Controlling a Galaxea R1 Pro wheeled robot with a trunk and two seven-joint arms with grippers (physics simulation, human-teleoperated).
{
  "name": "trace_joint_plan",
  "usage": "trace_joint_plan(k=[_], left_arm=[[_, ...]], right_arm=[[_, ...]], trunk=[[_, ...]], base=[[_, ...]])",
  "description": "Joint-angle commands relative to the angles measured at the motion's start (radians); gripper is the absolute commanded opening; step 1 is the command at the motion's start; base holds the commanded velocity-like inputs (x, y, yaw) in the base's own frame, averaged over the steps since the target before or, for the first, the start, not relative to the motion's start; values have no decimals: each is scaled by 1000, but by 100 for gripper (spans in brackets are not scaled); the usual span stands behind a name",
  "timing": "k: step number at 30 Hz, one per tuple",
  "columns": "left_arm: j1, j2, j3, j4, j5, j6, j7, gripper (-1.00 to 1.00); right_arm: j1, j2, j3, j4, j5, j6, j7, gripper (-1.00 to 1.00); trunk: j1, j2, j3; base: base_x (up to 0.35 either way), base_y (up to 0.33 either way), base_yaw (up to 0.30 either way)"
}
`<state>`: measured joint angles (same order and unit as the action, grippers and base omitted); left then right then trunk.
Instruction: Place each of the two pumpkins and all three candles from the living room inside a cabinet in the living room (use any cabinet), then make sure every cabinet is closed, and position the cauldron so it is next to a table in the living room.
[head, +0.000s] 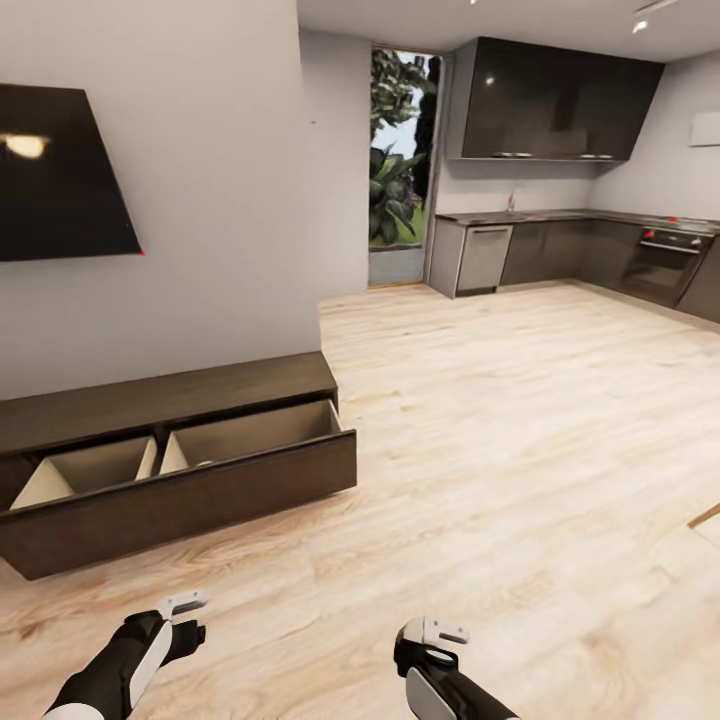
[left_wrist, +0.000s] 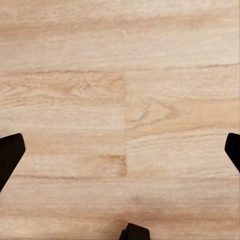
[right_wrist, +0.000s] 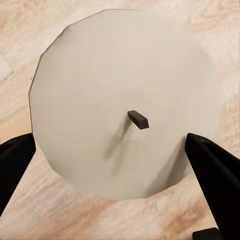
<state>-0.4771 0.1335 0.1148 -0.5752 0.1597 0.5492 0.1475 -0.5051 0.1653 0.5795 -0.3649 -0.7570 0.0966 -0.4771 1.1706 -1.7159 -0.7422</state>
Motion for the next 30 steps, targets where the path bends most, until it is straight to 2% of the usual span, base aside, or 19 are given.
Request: trace_joint_plan(k=[1,11,16,25,30], left_arm=[[0,0,0,0,0,1,0,100],[0,0,-1,0,0,2,1,100],[0,0,0,0,0,2,0,100],[0,0,0,0,0,2,-2,100],[0,0,0,0,0,2,-2,100]], right_arm=[[0,0,0,0,2,0,0,-100],[0,0,0,0,2,0,0,-100],[0,0,0,0,2,-1,0,-100],[0,-1,0,0,2,-2,0,-100],[0,-1,0,0,2,-2,0,-100]], trunk=[[0,0,0],[0,0,0],[0,0,0],[0,0,0],[0,0,0]], base=[[0,0,291],[2,-3,291],[171,-154,270],[230,-80,35],[71,-4,1]])
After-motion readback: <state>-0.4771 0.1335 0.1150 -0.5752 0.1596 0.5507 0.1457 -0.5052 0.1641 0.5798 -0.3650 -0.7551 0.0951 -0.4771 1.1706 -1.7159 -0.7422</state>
